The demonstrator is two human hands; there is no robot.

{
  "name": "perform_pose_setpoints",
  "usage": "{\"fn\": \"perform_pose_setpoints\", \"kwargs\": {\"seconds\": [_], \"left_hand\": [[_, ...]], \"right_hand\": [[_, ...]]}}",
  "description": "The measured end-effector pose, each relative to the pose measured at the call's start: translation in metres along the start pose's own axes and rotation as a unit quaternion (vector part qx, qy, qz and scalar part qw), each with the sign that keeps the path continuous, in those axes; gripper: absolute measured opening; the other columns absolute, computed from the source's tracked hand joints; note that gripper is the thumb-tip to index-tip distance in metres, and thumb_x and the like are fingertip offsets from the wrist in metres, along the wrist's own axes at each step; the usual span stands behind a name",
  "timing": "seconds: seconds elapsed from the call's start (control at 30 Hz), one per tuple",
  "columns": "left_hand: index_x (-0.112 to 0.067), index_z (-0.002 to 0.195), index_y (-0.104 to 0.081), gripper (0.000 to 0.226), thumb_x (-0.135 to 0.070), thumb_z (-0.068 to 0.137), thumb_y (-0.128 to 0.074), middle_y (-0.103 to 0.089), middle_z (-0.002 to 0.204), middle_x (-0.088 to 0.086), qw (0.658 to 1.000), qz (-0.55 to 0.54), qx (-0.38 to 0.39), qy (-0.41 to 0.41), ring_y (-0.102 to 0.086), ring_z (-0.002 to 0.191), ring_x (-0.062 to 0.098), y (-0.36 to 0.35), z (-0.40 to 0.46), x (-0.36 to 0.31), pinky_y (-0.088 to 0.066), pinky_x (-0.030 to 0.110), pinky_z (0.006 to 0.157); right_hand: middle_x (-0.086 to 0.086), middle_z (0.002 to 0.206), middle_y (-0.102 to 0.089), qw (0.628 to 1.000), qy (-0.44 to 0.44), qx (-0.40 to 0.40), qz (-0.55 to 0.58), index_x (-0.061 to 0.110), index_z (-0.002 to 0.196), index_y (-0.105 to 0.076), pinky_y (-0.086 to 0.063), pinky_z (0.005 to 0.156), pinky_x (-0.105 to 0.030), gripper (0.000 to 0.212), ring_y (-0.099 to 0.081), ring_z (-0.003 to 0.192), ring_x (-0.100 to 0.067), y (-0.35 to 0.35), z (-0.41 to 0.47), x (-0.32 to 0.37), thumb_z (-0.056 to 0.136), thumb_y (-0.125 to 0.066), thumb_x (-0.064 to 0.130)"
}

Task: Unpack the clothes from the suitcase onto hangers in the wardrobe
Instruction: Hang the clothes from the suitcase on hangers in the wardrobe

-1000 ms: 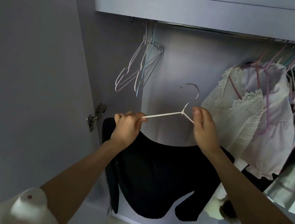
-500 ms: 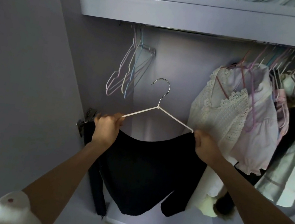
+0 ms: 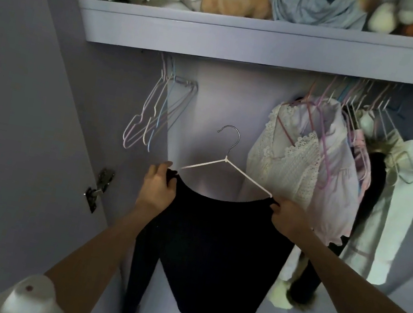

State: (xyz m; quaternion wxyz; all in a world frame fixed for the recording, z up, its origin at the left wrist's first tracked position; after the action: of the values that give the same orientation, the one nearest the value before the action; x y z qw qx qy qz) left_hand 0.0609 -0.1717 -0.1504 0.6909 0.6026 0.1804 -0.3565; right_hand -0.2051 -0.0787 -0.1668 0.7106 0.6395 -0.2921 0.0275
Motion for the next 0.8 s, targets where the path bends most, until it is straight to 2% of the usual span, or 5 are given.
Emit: {"fn": "perform_pose_setpoints", "kwargs": {"seconds": [0.3,0.4,0.57,0.7,0.8], "left_hand": [[-0.005,0.136,-0.038,0.043,-0.010,0.094,-0.045,-0.033,0.139,0.017,0.997,-0.012,-0.001,-0.076,-0.042,0.124,0.033,0.005,0.022,-0.058,-0.031,0.033,0.104],[-0.006,0.137,-0.037,0.046,-0.010,0.093,-0.047,-0.033,0.138,0.018,0.990,0.023,-0.044,-0.128,-0.036,0.127,0.035,0.016,0.036,-0.083,-0.031,0.041,0.107],[-0.012,0.143,-0.027,0.055,-0.012,0.091,-0.044,-0.023,0.147,0.017,0.965,0.110,-0.108,-0.213,-0.023,0.135,0.035,0.033,0.037,-0.137,-0.028,0.047,0.106],[-0.009,0.131,-0.047,0.059,-0.020,0.075,-0.031,-0.043,0.137,0.024,0.901,0.164,-0.252,-0.313,-0.042,0.124,0.041,0.039,0.032,-0.168,-0.042,0.050,0.092],[-0.016,0.139,-0.038,0.068,-0.016,0.071,-0.041,-0.036,0.144,0.022,0.861,0.237,-0.303,-0.334,-0.031,0.133,0.041,0.039,0.044,-0.175,-0.033,0.054,0.103]], "right_hand": [[-0.020,0.103,-0.061,0.955,-0.066,0.071,0.279,-0.005,0.117,-0.057,-0.047,0.072,-0.030,0.031,-0.060,0.088,-0.026,0.030,-0.002,0.035,0.096,-0.037,0.006],[-0.027,0.111,-0.061,0.974,-0.031,0.014,0.225,-0.009,0.112,-0.057,-0.047,0.077,-0.034,0.031,-0.058,0.105,-0.037,0.046,0.010,0.053,0.095,-0.037,0.006],[-0.017,0.079,-0.055,0.985,-0.010,-0.075,0.153,0.004,0.077,-0.054,-0.043,0.070,-0.033,0.023,-0.056,0.079,-0.028,0.069,0.027,0.059,0.093,-0.040,0.013],[-0.027,0.093,-0.062,0.981,-0.008,-0.155,0.119,-0.001,0.081,-0.058,-0.045,0.076,-0.034,0.027,-0.060,0.091,-0.036,0.084,0.033,0.061,0.094,-0.040,0.014],[-0.028,0.100,-0.063,0.975,-0.009,-0.200,0.095,-0.005,0.090,-0.059,-0.045,0.078,-0.035,0.028,-0.060,0.096,-0.039,0.088,0.043,0.058,0.095,-0.039,0.015]]}}
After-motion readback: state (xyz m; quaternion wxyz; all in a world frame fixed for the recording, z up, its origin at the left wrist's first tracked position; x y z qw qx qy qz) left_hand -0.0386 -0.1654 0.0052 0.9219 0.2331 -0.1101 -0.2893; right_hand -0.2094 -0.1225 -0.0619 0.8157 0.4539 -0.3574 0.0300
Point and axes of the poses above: each hand's wrist, its own z-axis towards the middle knuckle, its own y-axis out of the back of the hand, x = y × z, the point moved 2 cm from there along z, towards the middle knuckle
